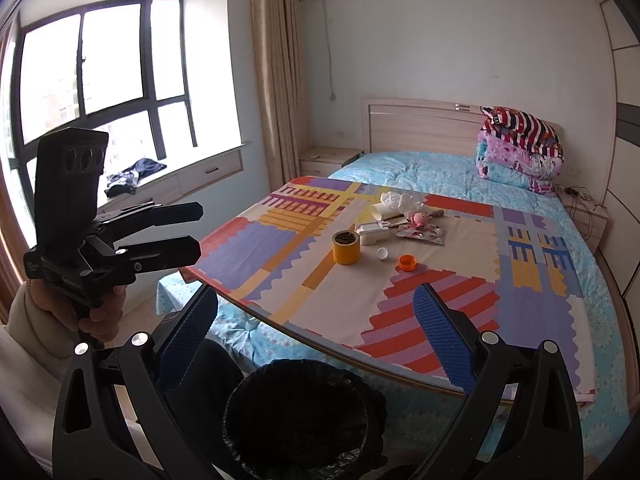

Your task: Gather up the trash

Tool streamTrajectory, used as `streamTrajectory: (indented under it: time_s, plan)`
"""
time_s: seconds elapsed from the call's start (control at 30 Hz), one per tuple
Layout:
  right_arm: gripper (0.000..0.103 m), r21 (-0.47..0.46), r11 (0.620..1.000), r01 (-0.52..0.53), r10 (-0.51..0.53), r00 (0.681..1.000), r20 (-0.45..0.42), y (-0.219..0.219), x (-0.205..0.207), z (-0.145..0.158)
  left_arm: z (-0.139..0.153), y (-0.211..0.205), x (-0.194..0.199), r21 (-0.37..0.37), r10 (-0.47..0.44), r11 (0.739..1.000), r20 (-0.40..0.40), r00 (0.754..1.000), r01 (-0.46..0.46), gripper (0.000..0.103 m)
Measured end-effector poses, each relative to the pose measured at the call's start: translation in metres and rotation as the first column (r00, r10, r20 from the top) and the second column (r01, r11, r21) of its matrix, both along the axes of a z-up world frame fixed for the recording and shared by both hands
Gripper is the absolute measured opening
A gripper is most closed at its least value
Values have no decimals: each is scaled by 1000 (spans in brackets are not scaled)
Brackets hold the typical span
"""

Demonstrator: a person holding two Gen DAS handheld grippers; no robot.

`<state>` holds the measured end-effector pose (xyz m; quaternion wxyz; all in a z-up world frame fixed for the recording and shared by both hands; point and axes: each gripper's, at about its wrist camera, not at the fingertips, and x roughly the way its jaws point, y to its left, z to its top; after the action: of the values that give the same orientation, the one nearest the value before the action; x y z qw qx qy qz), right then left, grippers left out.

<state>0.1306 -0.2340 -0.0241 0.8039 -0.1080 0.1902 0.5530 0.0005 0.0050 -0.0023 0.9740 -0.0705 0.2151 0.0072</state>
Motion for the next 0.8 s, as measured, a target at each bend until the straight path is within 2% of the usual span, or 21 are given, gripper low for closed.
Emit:
streamTrajectory:
  time_s: [0.8]
  plan:
    - [99, -1, 1000, 1, -1, 1000, 2, 0, 0, 1, 1, -4, 0, 4, -1, 1000, 2, 1000, 1, 95]
